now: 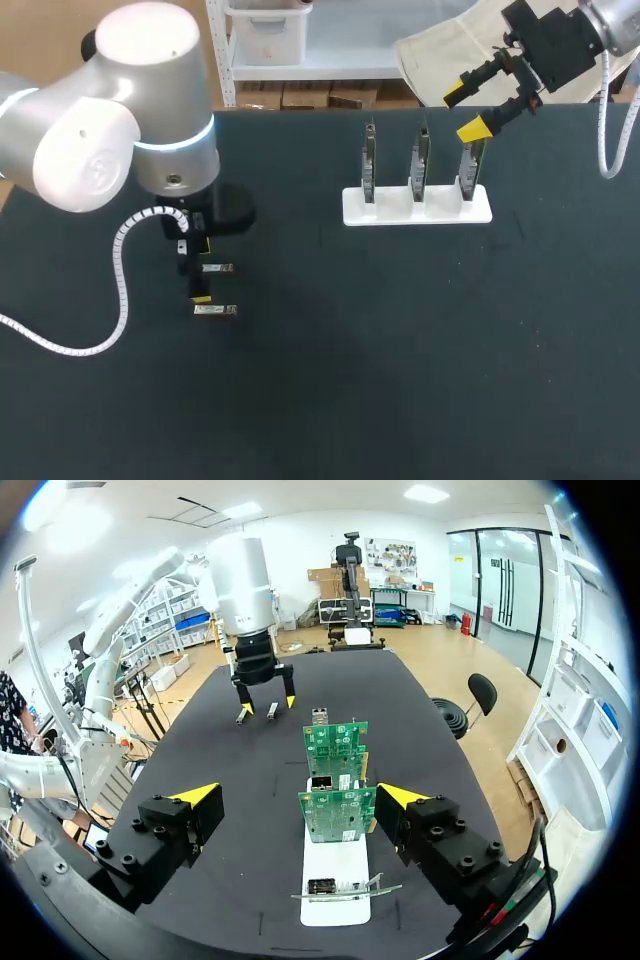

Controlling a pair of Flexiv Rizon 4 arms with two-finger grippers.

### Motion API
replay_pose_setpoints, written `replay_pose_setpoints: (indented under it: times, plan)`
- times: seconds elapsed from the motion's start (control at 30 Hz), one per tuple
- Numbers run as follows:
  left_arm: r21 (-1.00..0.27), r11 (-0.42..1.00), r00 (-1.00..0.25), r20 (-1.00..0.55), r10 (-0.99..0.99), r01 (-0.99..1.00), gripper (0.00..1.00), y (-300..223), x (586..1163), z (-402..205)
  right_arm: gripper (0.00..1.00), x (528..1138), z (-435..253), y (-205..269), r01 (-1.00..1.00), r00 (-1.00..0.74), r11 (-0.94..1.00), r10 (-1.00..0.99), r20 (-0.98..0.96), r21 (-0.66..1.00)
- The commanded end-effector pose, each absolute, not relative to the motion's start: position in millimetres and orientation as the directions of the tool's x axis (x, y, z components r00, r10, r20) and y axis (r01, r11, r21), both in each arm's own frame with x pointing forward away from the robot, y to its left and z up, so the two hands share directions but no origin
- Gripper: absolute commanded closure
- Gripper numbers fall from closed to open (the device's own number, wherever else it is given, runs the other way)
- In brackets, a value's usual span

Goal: Pick up the optical module with the left hand, and insert it into the network port with the right hand.

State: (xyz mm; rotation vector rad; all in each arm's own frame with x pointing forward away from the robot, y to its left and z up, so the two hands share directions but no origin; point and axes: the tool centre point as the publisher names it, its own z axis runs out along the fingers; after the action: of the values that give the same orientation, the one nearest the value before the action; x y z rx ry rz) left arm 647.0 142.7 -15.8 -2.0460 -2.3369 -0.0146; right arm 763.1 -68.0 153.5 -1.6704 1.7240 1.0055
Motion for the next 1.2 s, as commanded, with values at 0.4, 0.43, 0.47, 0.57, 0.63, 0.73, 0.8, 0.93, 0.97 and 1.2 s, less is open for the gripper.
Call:
replay_pose_setpoints:
  times: [0.4, 0.43, 0.47, 0.57, 0.63, 0.73, 0.8, 0.93, 0.97, 1.2]
  plan:
    - [-0.020, 0.115, -0.115, 0.028, 0.993, 0.993, 1.00, 138.0, 650.2, -17.4, 0.00, 762.9, 153.2, -68.2, -0.989, -0.091, -0.043, -0.590, -0.802, 0.145]
    - [-0.021, 0.115, -0.115, 0.029, 0.993, 0.993, 1.00, 138.2, 649.8, -17.6, 0.00, 762.9, 153.2, -68.2, -0.989, -0.091, -0.043, -0.590, -0.802, 0.145]
    - [-0.022, 0.115, -0.115, 0.029, 0.993, 0.993, 1.00, 138.4, 649.4, -17.8, 0.00, 762.9, 153.2, -68.2, -0.989, -0.091, -0.043, -0.590, -0.802, 0.145]
    - [-0.025, 0.122, -0.122, 0.033, 0.992, 0.992, 1.00, 138.9, 648.5, -17.7, 0.00, 762.9, 153.2, -68.2, -0.989, -0.091, -0.043, -0.590, -0.802, 0.145]
    - [-0.027, 0.126, -0.125, 0.034, 0.992, 0.992, 1.00, 139.0, 648.3, -17.7, 0.00, 762.9, 153.2, -68.2, -0.989, -0.091, -0.043, -0.590, -0.802, 0.145]
    - [-0.029, 0.128, -0.127, 0.033, 0.991, 0.991, 1.00, 138.5, 647.4, -17.1, 0.00, 762.9, 153.2, -68.2, -0.989, -0.091, -0.043, -0.590, -0.802, 0.145]
    - [-0.032, 0.132, -0.132, 0.024, 0.991, 0.991, 1.00, 136.5, 647.3, -14.9, 0.00, 762.9, 153.2, -68.2, -0.989, -0.091, -0.043, -0.590, -0.802, 0.145]
    - [-0.015, 0.152, -0.153, -0.029, 0.988, 0.988, 1.00, 128.4, 650.7, -1.1, 0.00, 762.9, 153.2, -68.2, -0.989, -0.091, -0.043, -0.590, -0.802, 0.145]
    - [-0.013, 0.160, -0.160, -0.045, 0.986, 0.987, 1.00, 126.2, 652.5, 3.1, 0.00, 762.9, 153.2, -68.2, -0.989, -0.091, -0.043, -0.590, -0.802, 0.145]
    - [0.029, 0.195, -0.184, -0.216, 0.959, 0.980, 1.00, 106.9, 667.4, 48.2, 0.00, 762.9, 153.2, -68.2, -0.989, -0.091, -0.043, -0.590, -0.802, 0.145]
